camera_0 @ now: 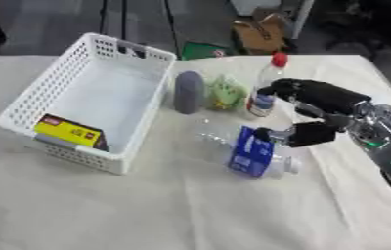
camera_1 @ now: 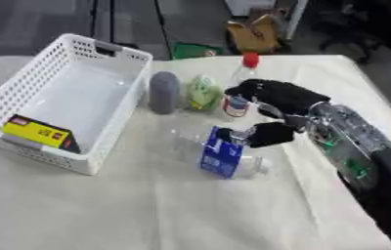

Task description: Pick up objects on the table and place them in the box.

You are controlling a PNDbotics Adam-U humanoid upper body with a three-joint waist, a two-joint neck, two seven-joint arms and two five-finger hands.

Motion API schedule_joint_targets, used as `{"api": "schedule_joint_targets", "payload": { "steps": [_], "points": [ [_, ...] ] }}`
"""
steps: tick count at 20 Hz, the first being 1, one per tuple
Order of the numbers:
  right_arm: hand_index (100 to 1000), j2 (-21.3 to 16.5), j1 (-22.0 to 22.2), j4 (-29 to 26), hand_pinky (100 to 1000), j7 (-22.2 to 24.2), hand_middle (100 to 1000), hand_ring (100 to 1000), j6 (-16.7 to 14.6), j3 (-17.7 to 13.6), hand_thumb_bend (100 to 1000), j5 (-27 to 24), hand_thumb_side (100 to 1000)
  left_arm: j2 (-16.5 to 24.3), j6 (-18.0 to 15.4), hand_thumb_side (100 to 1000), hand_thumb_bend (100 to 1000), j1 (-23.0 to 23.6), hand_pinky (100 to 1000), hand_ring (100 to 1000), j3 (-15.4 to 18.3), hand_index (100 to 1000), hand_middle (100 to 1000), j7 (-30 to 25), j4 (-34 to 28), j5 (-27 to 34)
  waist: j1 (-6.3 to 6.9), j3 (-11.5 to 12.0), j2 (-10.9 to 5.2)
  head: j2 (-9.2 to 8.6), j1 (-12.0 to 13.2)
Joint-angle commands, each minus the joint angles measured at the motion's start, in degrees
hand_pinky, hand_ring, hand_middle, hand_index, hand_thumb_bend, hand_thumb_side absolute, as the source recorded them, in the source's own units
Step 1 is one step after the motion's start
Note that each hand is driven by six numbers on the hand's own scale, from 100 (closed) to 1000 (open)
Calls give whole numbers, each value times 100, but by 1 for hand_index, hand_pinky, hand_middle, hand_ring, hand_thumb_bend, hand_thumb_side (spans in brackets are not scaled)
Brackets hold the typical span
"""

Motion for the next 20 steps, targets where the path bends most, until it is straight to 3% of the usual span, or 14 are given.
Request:
{"api": "schedule_joint_targets", "payload": {
  "steps": [1,14,20],
  "points": [
    [1000,28,19,-181,943,-13,883,1000,29,-130,574,293,1000,174,27,647,100,-79,726,697,-18,792,787,6,-104,5,11,5,-101,-15,-28],
    [1000,281,414,-345,940,-104,878,1000,-334,-238,516,698,1000,148,59,644,100,-125,725,699,-38,790,787,-34,-104,-14,19,-19,21,-29,-68],
    [1000,405,444,-151,940,-146,880,1000,-377,-263,576,853,1000,136,71,644,100,-134,725,699,-43,790,787,-33,-104,-11,12,29,9,-101,-112]
  ]
}}
